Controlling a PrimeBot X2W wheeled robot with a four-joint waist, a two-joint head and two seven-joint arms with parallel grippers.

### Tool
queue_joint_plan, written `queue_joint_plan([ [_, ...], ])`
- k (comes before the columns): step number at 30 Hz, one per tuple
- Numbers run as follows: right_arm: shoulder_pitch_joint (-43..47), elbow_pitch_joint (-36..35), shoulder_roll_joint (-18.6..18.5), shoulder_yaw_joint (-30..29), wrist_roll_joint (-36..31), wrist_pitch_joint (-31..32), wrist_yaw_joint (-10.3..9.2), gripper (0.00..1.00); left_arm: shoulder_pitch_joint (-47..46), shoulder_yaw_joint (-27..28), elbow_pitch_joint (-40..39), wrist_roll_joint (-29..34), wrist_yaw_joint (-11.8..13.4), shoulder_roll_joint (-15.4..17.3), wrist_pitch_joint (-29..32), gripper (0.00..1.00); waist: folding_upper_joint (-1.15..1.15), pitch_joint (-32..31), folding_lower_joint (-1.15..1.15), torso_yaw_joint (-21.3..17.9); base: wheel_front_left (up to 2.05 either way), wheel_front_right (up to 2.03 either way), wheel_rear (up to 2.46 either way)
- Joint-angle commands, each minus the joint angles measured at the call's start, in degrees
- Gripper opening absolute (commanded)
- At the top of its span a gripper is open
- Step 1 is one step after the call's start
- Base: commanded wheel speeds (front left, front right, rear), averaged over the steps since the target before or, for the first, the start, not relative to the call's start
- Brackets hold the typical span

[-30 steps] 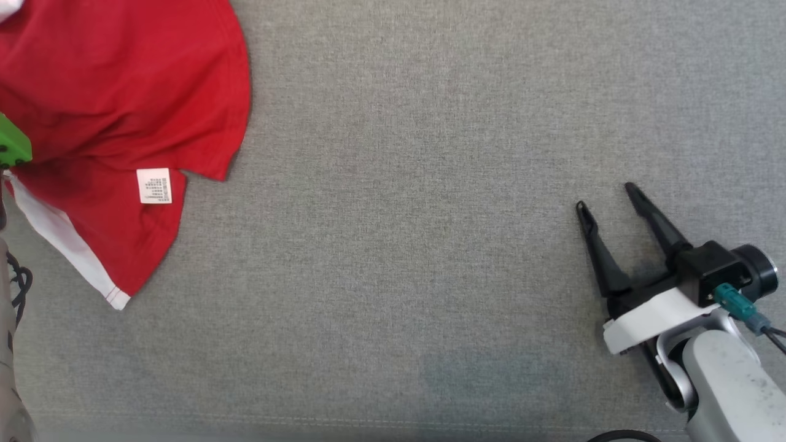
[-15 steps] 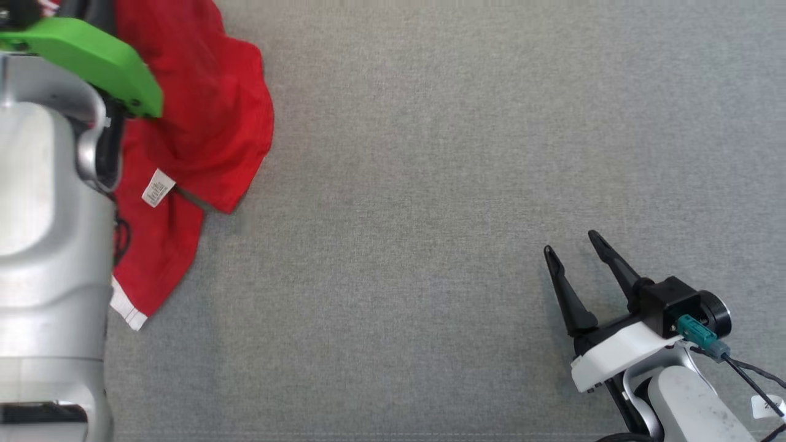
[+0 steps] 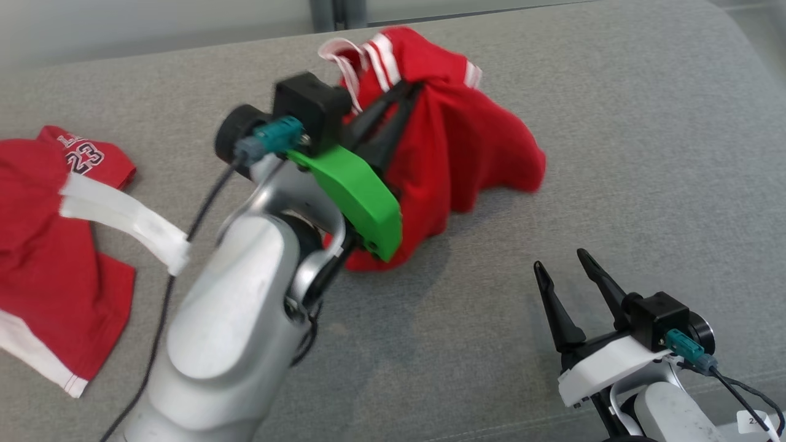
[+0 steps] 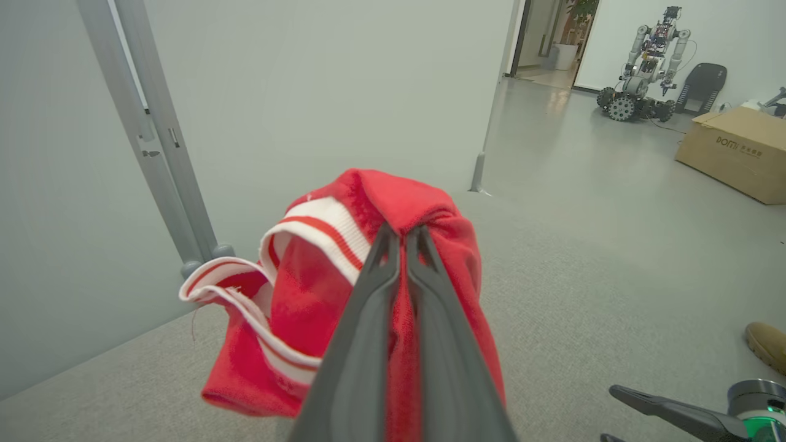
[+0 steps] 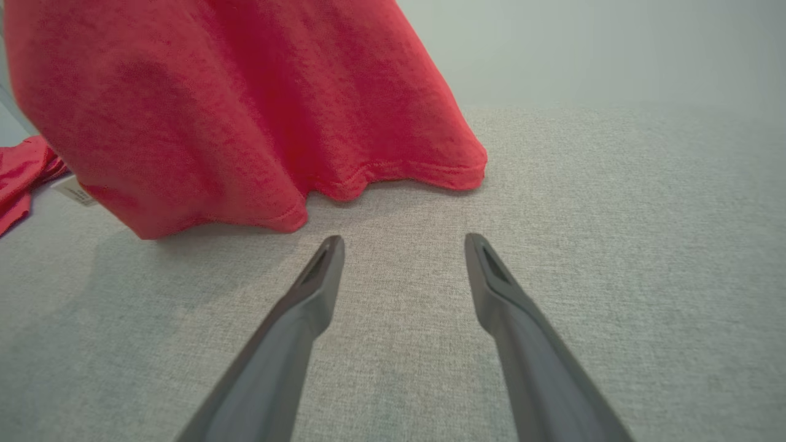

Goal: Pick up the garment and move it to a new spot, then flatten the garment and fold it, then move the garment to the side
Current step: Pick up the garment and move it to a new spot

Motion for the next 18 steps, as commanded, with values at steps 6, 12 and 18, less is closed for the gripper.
queue_joint_plan([
  [6, 0.0, -0.3, 1.2, -0.9, 0.4, 0.0, -0.02, 1.0, 4.6, -7.6, -0.2, -3.0, 1.9, -1.5, -0.1, 0.0, 0.0, -0.1, 0.0, -7.6, 0.0, 0.0, 0.0],
  [12, -0.3, -0.1, 2.2, -0.8, 0.6, 0.0, -0.02, 1.0, 5.6, -12.1, 9.6, -4.5, 4.5, -1.6, -2.0, 0.0, 0.0, 1.0, 0.0, -10.5, 0.0, 0.0, 0.0],
  [18, -0.9, 0.1, 2.7, -1.0, 0.4, 0.0, -0.02, 1.0, 4.4, -11.4, 21.2, -3.6, 5.4, -1.1, -5.6, 0.0, 0.0, 1.4, 0.0, -11.7, 0.0, 0.0, 0.0],
])
